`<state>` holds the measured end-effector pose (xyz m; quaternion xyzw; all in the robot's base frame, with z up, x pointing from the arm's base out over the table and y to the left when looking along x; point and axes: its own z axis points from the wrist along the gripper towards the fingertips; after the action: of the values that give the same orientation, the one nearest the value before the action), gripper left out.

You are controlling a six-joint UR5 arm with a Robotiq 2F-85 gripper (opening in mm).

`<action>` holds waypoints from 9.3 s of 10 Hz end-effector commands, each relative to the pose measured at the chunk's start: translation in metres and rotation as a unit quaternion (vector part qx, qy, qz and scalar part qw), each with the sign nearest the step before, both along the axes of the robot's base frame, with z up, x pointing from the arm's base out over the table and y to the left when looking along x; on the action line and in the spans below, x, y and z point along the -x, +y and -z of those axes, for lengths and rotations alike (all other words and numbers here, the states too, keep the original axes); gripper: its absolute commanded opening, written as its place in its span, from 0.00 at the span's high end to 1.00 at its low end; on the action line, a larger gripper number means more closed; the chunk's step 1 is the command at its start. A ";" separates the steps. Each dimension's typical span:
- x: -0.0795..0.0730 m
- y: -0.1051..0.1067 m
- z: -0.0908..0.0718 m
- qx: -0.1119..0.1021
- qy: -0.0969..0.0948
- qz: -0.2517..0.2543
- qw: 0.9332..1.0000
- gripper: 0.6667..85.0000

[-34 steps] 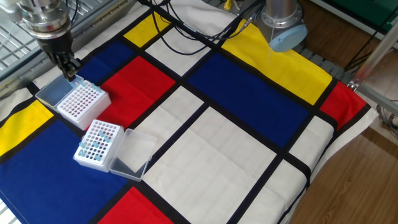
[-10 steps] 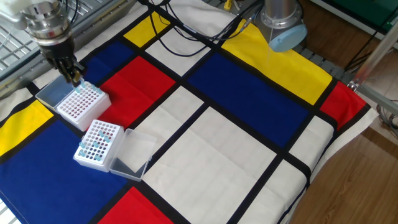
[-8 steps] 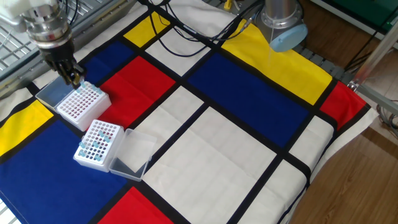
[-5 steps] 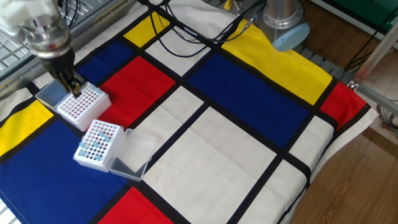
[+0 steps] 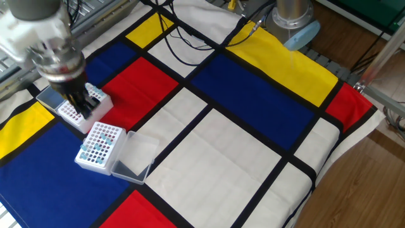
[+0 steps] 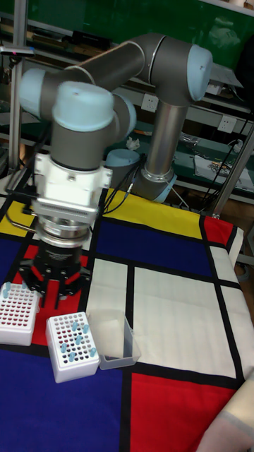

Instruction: Transfer all medium pipette tips from one holder to another

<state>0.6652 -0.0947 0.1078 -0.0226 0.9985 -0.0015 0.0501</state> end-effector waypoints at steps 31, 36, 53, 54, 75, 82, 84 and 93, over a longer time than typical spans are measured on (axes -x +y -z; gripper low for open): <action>-0.005 0.033 0.036 -0.020 -0.025 -0.033 0.999 0.70; -0.005 0.035 0.039 -0.019 -0.028 -0.029 0.999 0.70; -0.012 0.041 0.025 -0.015 -0.034 0.038 0.999 0.99; -0.010 0.041 0.019 -0.015 -0.030 0.039 0.999 0.99; 0.044 -0.083 -0.042 0.017 0.002 -0.012 1.000 0.99; 0.057 -0.105 -0.025 0.017 0.013 0.015 1.000 0.99; 0.057 -0.101 -0.024 0.010 0.012 0.021 1.000 0.99; 0.048 -0.091 -0.013 0.010 -0.003 0.033 0.999 0.99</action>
<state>0.6140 -0.1893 0.1237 0.0044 0.9988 -0.0172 0.0456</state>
